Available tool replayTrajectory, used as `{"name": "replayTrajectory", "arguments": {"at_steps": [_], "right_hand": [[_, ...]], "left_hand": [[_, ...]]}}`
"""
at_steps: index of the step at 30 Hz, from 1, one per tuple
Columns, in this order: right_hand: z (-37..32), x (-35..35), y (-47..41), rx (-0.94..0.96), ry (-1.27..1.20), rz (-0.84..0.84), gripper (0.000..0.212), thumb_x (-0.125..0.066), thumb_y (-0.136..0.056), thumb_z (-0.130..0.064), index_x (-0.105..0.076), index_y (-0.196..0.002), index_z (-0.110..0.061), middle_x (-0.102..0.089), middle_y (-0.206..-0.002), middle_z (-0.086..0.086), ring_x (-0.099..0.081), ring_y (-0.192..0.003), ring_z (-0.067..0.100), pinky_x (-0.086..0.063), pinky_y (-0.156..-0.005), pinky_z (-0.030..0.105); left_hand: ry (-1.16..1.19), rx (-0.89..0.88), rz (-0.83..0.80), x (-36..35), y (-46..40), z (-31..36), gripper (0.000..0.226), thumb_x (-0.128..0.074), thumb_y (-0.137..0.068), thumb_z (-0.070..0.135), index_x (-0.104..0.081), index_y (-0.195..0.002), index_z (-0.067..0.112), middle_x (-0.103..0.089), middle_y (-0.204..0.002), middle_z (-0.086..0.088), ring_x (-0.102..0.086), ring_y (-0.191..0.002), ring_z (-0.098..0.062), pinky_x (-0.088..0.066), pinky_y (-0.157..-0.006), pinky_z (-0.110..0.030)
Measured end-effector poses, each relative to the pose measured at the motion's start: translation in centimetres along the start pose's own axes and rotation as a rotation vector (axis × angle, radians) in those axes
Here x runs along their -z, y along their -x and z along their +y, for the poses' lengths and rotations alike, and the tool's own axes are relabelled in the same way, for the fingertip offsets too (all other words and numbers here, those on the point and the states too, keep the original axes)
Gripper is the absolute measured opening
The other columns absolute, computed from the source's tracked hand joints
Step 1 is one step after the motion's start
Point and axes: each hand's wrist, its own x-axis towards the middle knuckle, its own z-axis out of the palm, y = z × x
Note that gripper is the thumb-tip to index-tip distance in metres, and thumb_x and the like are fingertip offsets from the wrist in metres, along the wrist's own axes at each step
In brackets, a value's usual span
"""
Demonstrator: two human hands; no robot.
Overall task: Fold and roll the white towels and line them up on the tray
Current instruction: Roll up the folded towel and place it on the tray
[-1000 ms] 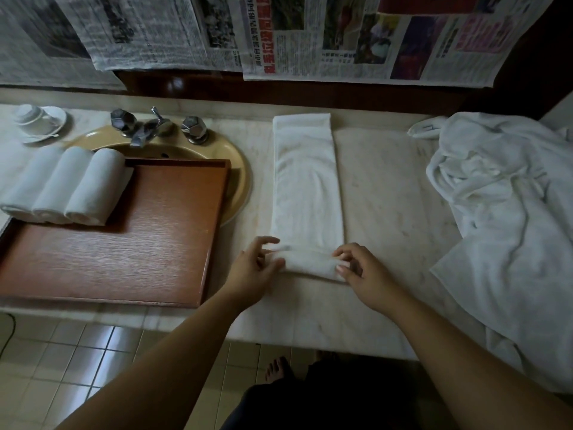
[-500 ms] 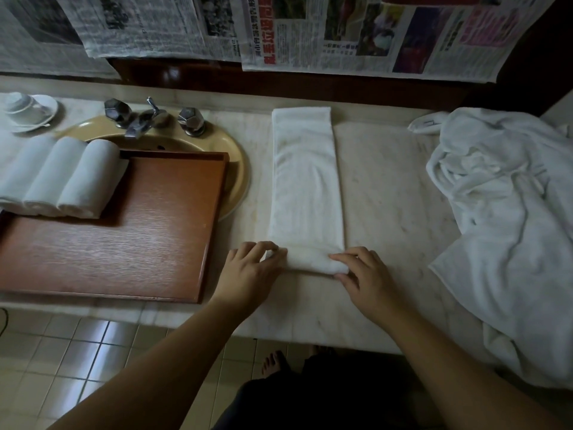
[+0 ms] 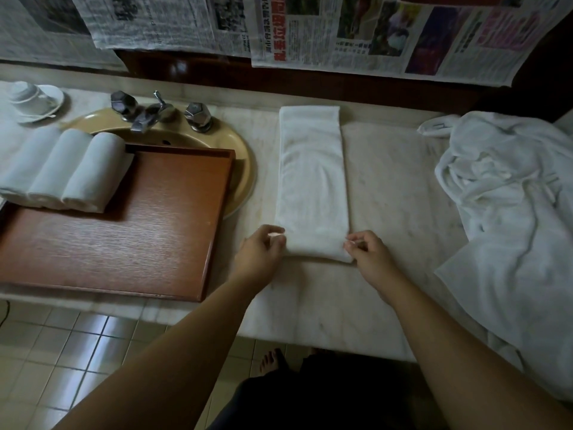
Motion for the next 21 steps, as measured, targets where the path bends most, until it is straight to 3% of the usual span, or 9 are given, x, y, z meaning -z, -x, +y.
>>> {"name": "replayTrajectory", "arguments": {"at_steps": [2, 5, 7, 9, 14, 17, 21], "right_hand": [[-0.6, 0.2, -0.1, 0.015, 0.013, 0.028, 0.018, -0.072, -0.091, -0.035, -0.063, -0.094, -0.050, -0.062, -0.103, 0.006, -0.063, -0.096, 0.025, -0.049, -0.082, 0.032], [-1.2, 0.7, 0.8, 0.292, 0.326, 0.145, 0.024, -0.073, -0.091, -0.021, -0.074, -0.095, -0.045, -0.055, -0.102, -0.006, -0.051, -0.095, 0.017, -0.045, -0.085, 0.032], [-0.9, 0.7, 1.8, 0.527, 0.464, 0.175, 0.030, -0.063, -0.092, -0.016, -0.079, -0.103, -0.039, -0.057, -0.101, -0.011, -0.050, -0.093, 0.019, -0.045, -0.078, 0.035], [0.2, 1.0, 2.6, 0.641, 0.534, 0.163, 0.039, -0.055, -0.090, -0.018, -0.077, -0.115, -0.038, -0.061, -0.107, -0.010, -0.054, -0.095, 0.021, -0.045, -0.075, 0.036], [1.5, 1.7, 3.1, 0.635, 0.648, 0.088, 0.057, -0.080, -0.082, -0.023, -0.065, -0.135, -0.039, -0.059, -0.122, -0.012, -0.057, -0.107, 0.018, -0.048, -0.081, 0.037], [1.4, 1.4, 2.3, 0.640, 0.546, 0.081, 0.044, -0.081, -0.088, -0.026, -0.070, -0.130, -0.031, -0.061, -0.115, -0.007, -0.058, -0.100, 0.018, -0.050, -0.083, 0.035], [0.6, 0.8, 2.3, 0.419, 0.263, -0.024, 0.031, -0.075, -0.094, -0.024, -0.074, -0.125, -0.027, -0.059, -0.104, -0.006, -0.057, -0.088, 0.007, -0.041, -0.085, 0.011]], "left_hand": [[0.063, 0.017, 0.035, -0.5, 0.3, 0.8, 0.016, -0.057, -0.100, 0.045, -0.056, -0.114, 0.054, -0.065, -0.092, 0.005, -0.065, -0.083, -0.017, -0.055, -0.069, -0.038], [-0.292, -0.174, 0.109, -1.3, 0.9, 0.7, 0.024, -0.056, -0.102, 0.026, -0.068, -0.111, 0.046, -0.057, -0.107, 0.005, -0.050, -0.107, -0.022, -0.048, -0.085, -0.038], [-0.489, -0.351, 0.174, -1.8, 1.2, -0.1, 0.032, -0.058, -0.097, 0.012, -0.074, -0.111, 0.036, -0.056, -0.121, 0.002, -0.047, -0.112, -0.027, -0.049, -0.086, -0.043], [-0.608, -0.483, 0.200, -1.6, 1.5, -0.7, 0.037, -0.060, -0.091, 0.008, -0.072, -0.115, 0.033, -0.056, -0.129, 0.000, -0.048, -0.113, -0.032, -0.047, -0.084, -0.044], [-0.659, -0.671, 0.080, 0.3, 1.5, -1.4, 0.041, -0.064, -0.094, 0.028, -0.065, -0.135, 0.028, -0.060, -0.133, 0.003, -0.054, -0.113, -0.029, -0.048, -0.088, -0.044], [-0.606, -0.588, -0.014, 1.2, 0.1, -1.6, 0.041, -0.065, -0.099, 0.033, -0.063, -0.140, 0.032, -0.061, -0.135, 0.003, -0.055, -0.110, -0.026, -0.052, -0.091, -0.043], [-0.409, -0.385, -0.097, 1.4, -0.1, -1.2, 0.039, -0.062, -0.101, 0.042, -0.063, -0.140, 0.041, -0.062, -0.126, 0.012, -0.054, -0.108, -0.016, -0.047, -0.094, -0.032]]}}
